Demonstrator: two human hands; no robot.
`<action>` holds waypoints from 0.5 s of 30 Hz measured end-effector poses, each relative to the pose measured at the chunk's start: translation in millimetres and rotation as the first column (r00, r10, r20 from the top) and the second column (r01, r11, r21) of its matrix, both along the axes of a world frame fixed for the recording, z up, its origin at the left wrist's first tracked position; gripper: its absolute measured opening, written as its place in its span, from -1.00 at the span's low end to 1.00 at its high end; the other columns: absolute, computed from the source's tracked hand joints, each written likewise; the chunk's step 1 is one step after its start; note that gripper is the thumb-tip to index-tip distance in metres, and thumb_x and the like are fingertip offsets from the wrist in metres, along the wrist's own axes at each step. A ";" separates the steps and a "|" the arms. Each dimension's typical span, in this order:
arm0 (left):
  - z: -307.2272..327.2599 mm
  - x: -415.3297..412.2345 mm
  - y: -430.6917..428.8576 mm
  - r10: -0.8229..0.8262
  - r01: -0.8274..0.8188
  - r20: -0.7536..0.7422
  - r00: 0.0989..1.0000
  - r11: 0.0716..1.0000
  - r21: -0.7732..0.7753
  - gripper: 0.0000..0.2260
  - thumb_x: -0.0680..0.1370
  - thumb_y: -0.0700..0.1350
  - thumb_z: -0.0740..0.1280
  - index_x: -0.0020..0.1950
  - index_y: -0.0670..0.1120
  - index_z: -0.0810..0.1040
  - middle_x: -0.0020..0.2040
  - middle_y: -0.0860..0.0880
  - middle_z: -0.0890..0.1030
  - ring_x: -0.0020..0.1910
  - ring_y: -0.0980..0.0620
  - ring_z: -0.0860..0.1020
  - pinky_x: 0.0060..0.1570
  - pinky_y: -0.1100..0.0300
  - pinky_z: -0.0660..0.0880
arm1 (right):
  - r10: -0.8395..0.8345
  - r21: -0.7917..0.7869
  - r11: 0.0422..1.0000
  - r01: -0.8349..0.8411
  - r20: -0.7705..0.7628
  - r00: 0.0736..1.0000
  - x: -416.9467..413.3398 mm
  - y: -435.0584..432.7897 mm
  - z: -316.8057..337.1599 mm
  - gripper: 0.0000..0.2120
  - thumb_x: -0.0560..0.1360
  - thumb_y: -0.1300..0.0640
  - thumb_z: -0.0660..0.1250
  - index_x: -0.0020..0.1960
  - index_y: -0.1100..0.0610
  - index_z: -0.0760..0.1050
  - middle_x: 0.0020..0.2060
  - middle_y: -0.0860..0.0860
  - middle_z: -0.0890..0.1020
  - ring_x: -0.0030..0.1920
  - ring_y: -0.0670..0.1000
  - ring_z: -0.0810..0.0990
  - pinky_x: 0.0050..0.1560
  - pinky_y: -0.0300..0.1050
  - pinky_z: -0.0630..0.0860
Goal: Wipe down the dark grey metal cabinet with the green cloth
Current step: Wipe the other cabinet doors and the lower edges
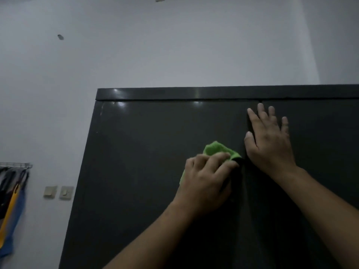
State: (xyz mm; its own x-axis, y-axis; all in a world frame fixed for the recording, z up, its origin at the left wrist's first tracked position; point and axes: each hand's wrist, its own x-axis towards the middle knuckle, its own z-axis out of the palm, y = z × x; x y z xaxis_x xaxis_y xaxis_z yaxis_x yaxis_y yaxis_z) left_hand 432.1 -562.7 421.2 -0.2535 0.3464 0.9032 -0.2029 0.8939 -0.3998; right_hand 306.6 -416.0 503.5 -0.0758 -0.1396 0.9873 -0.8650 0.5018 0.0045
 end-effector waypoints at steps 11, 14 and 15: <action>54.7 127.8 -150.8 0.182 -0.149 -0.110 0.977 0.955 0.257 -0.59 0.49 0.17 0.24 0.34 0.25 0.35 0.44 0.21 0.38 0.18 -0.06 0.29 0.02 0.03 0.26 | 0.126 0.174 0.979 -0.107 -0.099 0.987 81.2 -103.6 -21.8 -0.40 0.48 -0.06 0.09 0.51 -0.05 0.35 0.61 0.11 0.14 0.62 0.22 -0.04 0.56 0.18 -0.23; 92.2 155.0 -179.8 0.196 -0.111 -0.164 0.967 0.900 0.422 -0.63 0.56 0.06 0.26 0.37 0.19 0.36 0.43 0.15 0.38 0.20 -0.11 0.28 0.07 -0.04 0.34 | 0.003 0.185 0.982 0.035 -0.203 0.979 86.3 -120.9 -33.2 -0.39 0.49 -0.17 0.05 0.53 -0.09 0.29 0.60 0.08 0.19 0.61 0.23 0.03 0.54 0.35 -0.12; 104.3 161.1 -186.6 0.199 -0.093 -0.180 0.963 0.878 0.470 -0.64 0.58 0.02 0.27 0.38 0.17 0.36 0.43 0.11 0.38 0.21 -0.14 0.29 0.08 -0.06 0.37 | -0.001 0.177 0.983 0.038 -0.202 0.979 86.0 -121.3 -33.8 -0.40 0.49 -0.18 0.05 0.52 -0.11 0.30 0.60 0.06 0.21 0.61 0.21 0.05 0.54 0.35 -0.10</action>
